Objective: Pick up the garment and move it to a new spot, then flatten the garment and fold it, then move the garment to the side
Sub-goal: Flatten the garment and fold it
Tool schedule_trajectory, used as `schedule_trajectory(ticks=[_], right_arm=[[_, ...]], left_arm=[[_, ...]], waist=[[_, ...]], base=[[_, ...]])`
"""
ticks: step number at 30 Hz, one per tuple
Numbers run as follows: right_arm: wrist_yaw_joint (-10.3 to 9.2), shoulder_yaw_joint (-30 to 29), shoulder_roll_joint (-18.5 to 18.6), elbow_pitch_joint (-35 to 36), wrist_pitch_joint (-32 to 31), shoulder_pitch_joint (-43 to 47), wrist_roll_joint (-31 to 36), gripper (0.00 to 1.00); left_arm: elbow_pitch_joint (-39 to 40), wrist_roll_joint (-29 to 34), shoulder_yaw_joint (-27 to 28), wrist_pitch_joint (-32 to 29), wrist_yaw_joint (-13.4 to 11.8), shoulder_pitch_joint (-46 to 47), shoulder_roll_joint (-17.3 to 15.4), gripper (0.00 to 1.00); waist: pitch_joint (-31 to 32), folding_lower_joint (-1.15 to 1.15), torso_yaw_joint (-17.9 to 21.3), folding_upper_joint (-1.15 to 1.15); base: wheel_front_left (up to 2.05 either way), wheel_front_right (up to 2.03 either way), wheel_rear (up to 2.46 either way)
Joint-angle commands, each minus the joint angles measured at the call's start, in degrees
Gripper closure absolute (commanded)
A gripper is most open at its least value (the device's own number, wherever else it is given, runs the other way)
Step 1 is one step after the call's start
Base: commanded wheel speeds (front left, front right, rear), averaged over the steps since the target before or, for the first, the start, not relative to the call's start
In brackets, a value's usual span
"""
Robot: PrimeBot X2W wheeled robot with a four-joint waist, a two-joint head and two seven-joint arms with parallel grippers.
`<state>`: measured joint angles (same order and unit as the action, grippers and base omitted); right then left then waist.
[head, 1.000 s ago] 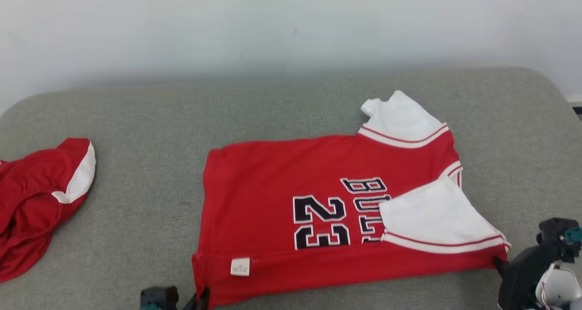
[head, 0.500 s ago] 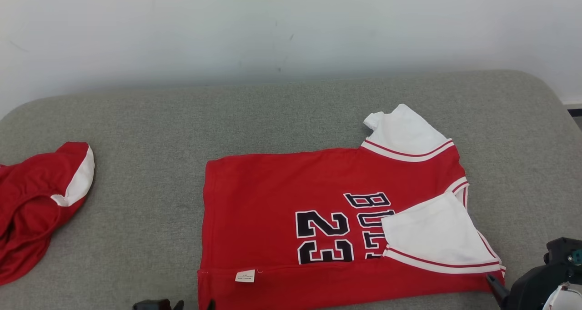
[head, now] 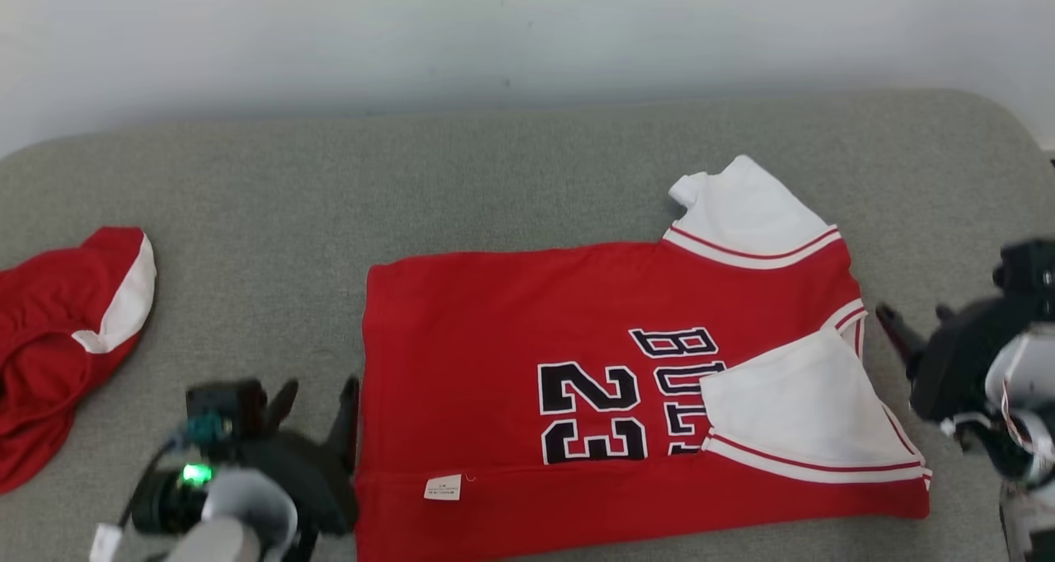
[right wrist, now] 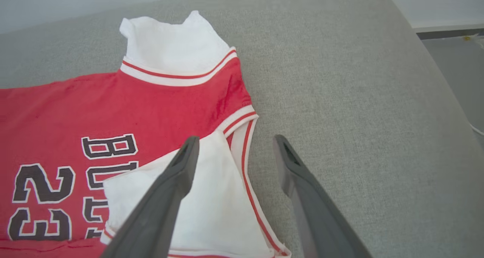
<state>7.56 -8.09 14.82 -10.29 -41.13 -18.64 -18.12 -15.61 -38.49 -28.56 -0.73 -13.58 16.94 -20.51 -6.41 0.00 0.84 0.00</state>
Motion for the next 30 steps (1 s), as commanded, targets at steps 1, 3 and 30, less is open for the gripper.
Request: schedule_trajectory(ticks=[1, 3, 30], right_arm=[[-0.15, 1.1, 0.8, -1.2, 0.0, -3.1, 0.0, 0.00], [-0.15, 2.3, 1.6, -3.5, 0.2, -7.4, -0.8, 0.00], [-0.15, 21.8, 5.1, -28.1, 10.6, -38.4, -1.8, 0.00]], left_arm=[[-0.3, -0.5, 0.2, -1.1, 0.5, 3.1, 0.3, 0.00], [-1.4, -0.7, 0.1, -2.8, 1.1, 7.0, 0.9, 0.00], [-16.3, 2.7, -4.4, -9.7, 6.9, 32.2, 3.0, 0.00]], waist=[[-2.7, 0.00, -0.2, 0.00], [-4.2, 0.00, -0.6, 0.00], [-18.7, 0.00, -0.1, 0.00]], base=[[0.00, 0.00, 0.00], [0.00, 0.00, 0.00], [0.00, 0.00, 0.00]])
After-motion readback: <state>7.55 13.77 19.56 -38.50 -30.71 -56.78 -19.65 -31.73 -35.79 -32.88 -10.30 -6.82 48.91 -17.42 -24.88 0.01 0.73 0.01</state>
